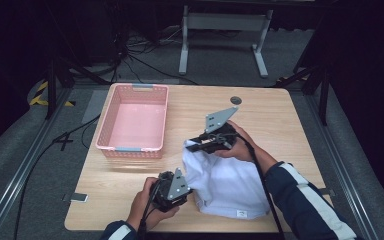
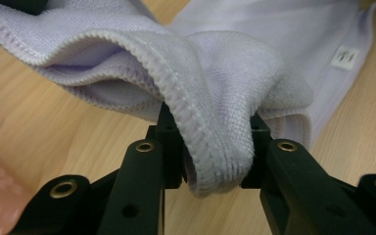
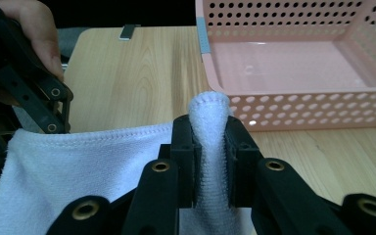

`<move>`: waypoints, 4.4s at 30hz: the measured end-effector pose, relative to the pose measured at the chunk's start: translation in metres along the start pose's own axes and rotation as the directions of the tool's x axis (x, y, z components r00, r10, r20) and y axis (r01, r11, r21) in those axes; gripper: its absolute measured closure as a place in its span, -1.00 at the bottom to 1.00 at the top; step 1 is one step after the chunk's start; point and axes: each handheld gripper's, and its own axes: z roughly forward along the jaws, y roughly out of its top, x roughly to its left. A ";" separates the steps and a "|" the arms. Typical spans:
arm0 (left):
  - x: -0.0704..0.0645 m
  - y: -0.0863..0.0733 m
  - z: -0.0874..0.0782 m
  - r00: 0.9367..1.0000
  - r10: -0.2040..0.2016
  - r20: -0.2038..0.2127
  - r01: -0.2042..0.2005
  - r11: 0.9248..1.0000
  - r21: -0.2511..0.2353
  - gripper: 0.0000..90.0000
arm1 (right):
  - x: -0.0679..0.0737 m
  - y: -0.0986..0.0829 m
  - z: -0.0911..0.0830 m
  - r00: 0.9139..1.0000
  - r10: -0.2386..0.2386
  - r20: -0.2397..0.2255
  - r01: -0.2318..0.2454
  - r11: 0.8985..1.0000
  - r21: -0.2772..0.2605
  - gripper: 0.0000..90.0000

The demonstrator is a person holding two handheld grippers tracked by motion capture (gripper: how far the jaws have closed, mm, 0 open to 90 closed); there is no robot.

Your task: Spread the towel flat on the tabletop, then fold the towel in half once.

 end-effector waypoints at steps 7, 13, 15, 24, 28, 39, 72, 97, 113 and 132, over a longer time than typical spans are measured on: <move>-0.017 0.040 0.030 0.992 0.106 0.067 -0.105 0.994 -0.006 0.55 | 0.002 -0.034 -0.051 0.999 0.032 0.029 -0.030 0.999 -0.044 0.71; -0.025 0.056 0.053 0.978 0.159 0.134 -0.159 0.987 -0.009 0.54 | 0.007 -0.064 -0.079 0.997 0.049 0.058 -0.046 0.998 -0.052 0.70; -0.029 0.061 0.062 0.975 0.162 0.154 -0.163 0.987 -0.004 0.54 | 0.009 -0.075 -0.090 0.996 0.063 0.063 -0.059 0.996 -0.063 0.69; -0.047 0.073 0.097 0.955 0.192 0.228 -0.203 0.979 0.029 0.45 | 0.013 -0.133 -0.125 0.986 0.135 0.101 -0.133 0.991 -0.034 0.60; -0.052 0.073 0.108 0.952 0.175 0.250 -0.187 0.982 0.027 0.17 | 0.015 -0.158 -0.133 0.977 0.177 0.116 -0.177 0.984 -0.017 0.51; -0.043 0.057 0.070 0.955 0.101 0.279 -0.104 0.995 -0.006 -0.23 | 0.022 -0.194 -0.172 0.934 0.269 0.235 -0.292 0.954 0.070 -0.08; -0.044 0.013 0.073 0.960 0.018 0.280 -0.032 0.998 0.047 -0.26 | 0.050 -0.177 -0.117 0.837 0.329 0.438 -0.445 0.874 0.194 0.62; -0.041 0.001 0.090 0.968 -0.081 0.239 0.044 0.987 0.158 -0.36 | 0.013 -0.161 -0.100 0.854 0.233 0.466 -0.372 0.899 0.232 0.23; -0.039 0.004 0.084 0.966 -0.038 0.255 0.008 0.993 0.117 -0.17 | 0.031 -0.152 -0.133 0.842 0.295 0.452 -0.383 0.917 0.115 -0.03; -0.036 0.005 0.084 0.964 -0.022 0.265 -0.011 0.993 0.120 -0.13 | -0.011 -0.121 -0.029 0.923 0.301 0.239 -0.361 0.893 0.269 0.60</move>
